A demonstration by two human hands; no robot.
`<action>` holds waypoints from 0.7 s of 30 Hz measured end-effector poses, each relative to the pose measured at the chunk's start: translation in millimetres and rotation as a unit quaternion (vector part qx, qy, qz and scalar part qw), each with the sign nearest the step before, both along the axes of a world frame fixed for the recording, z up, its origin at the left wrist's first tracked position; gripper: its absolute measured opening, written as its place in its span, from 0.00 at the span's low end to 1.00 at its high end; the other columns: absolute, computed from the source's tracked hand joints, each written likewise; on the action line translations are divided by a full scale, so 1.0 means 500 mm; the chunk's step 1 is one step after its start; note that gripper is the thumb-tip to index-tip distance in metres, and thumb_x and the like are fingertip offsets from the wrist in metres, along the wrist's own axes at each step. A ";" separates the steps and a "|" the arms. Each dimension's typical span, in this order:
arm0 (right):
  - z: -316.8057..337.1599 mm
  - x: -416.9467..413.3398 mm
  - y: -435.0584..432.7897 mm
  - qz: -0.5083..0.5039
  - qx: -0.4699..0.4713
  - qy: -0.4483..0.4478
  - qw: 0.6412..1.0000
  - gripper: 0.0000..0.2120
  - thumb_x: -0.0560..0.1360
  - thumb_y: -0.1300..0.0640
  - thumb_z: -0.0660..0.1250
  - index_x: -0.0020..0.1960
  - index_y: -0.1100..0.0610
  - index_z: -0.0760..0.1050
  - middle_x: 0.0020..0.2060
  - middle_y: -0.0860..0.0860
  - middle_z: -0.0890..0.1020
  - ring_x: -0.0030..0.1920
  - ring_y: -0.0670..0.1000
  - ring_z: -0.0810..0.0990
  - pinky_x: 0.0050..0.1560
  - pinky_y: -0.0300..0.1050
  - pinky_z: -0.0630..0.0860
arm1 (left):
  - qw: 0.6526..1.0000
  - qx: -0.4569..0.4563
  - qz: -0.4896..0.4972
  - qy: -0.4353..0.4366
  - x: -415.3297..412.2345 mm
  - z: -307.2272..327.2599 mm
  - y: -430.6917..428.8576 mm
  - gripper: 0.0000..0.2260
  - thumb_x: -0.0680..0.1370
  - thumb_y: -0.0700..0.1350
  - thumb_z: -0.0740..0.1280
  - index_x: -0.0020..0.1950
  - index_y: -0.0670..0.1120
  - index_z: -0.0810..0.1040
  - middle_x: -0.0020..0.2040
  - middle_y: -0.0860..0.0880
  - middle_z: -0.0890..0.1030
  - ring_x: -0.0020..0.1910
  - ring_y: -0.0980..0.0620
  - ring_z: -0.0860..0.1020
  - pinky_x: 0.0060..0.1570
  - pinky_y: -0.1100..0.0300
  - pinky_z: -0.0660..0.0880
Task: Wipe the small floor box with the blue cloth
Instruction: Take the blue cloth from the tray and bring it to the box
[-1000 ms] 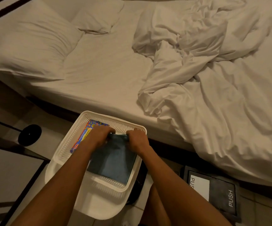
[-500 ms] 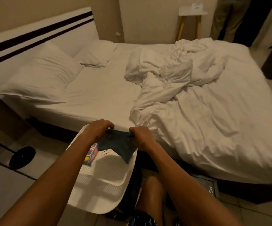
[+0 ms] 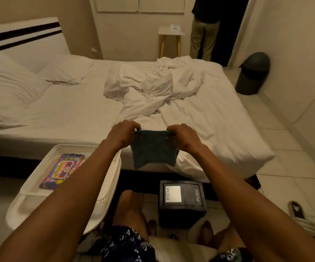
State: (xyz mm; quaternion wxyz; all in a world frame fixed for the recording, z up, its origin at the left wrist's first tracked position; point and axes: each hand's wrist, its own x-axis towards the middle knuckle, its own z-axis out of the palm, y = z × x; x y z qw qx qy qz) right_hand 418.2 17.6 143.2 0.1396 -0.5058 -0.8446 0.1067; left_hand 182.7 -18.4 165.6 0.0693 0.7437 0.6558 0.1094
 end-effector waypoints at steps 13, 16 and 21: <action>-0.258 0.262 -0.102 -0.064 -0.162 -0.069 0.982 0.14 0.75 0.63 0.67 0.58 0.54 0.82 0.52 0.53 0.85 0.52 0.54 0.82 0.50 0.47 0.76 | 0.982 -0.153 -0.089 -0.063 0.228 -0.281 -0.067 0.09 0.72 0.42 0.74 0.52 0.47 0.85 0.51 0.46 0.85 0.52 0.46 0.82 0.52 0.51 0.78; -0.305 0.283 -0.107 -0.059 -0.193 -0.087 0.975 0.12 0.75 0.62 0.67 0.55 0.52 0.83 0.48 0.52 0.85 0.49 0.53 0.82 0.44 0.44 0.72 | 0.976 -0.184 -0.091 -0.078 0.245 -0.338 -0.072 0.09 0.73 0.41 0.74 0.53 0.46 0.85 0.52 0.47 0.85 0.52 0.48 0.82 0.53 0.53 0.77; -0.366 0.289 -0.097 -0.065 -0.257 -0.086 0.961 0.10 0.75 0.59 0.70 0.55 0.53 0.83 0.50 0.53 0.85 0.52 0.53 0.82 0.52 0.49 0.78 | 0.961 -0.246 -0.085 -0.090 0.248 -0.406 -0.043 0.11 0.74 0.43 0.74 0.56 0.44 0.84 0.54 0.46 0.82 0.51 0.49 0.80 0.50 0.58 0.75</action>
